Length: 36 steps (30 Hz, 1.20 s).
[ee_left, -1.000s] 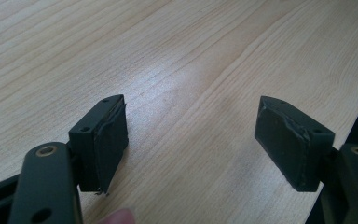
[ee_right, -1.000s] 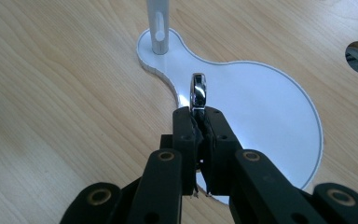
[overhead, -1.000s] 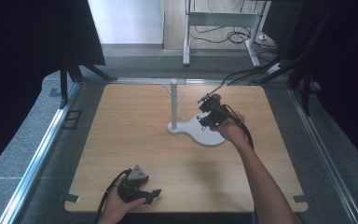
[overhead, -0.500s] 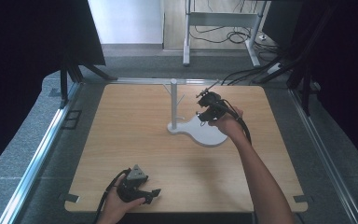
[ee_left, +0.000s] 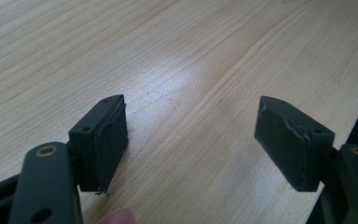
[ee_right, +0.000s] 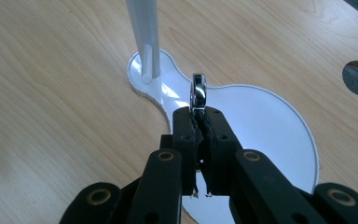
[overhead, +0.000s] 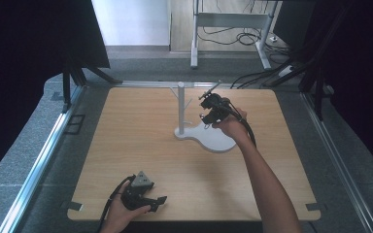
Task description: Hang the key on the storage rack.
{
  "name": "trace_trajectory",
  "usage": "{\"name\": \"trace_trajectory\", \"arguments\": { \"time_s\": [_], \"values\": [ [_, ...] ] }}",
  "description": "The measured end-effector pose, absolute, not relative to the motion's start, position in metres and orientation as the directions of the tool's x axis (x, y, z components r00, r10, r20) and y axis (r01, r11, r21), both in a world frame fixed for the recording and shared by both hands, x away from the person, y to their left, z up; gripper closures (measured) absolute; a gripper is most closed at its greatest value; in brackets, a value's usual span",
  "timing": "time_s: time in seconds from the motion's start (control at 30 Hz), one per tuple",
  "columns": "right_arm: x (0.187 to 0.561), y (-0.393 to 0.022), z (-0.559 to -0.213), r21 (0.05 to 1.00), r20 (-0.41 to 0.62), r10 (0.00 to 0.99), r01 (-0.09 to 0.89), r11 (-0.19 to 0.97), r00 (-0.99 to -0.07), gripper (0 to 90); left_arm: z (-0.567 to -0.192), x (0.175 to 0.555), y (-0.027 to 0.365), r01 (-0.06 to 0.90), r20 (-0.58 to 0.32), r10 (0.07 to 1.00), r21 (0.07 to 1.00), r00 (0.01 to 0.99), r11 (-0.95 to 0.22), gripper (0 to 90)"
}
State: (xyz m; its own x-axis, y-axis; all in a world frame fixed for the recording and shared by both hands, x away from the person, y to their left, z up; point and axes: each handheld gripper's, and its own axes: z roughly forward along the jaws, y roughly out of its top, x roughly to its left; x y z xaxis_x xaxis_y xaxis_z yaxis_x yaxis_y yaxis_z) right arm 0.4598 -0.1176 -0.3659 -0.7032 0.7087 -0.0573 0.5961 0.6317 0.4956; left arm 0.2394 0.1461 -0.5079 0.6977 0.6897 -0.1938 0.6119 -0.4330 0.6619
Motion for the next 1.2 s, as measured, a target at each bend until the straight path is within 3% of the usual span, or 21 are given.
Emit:
{"name": "trace_trajectory", "arguments": {
  "time_s": [0.7, 1.2],
  "values": [
    [0.470, -0.113, -0.371, 0.486, -0.053, 0.717, 0.609, 0.627, -0.695, 84.7, -0.508, 0.239, 0.144, 0.612, -0.197, 0.686, 0.660, 0.700, -0.435, 26.0],
    [0.494, -0.106, -0.356, 0.496, -0.069, 0.730, 0.612, 0.616, -0.680, 84.6, -0.508, 0.239, 0.146, 0.611, -0.195, 0.686, 0.660, 0.701, -0.437, 26.0]
  ]
}}
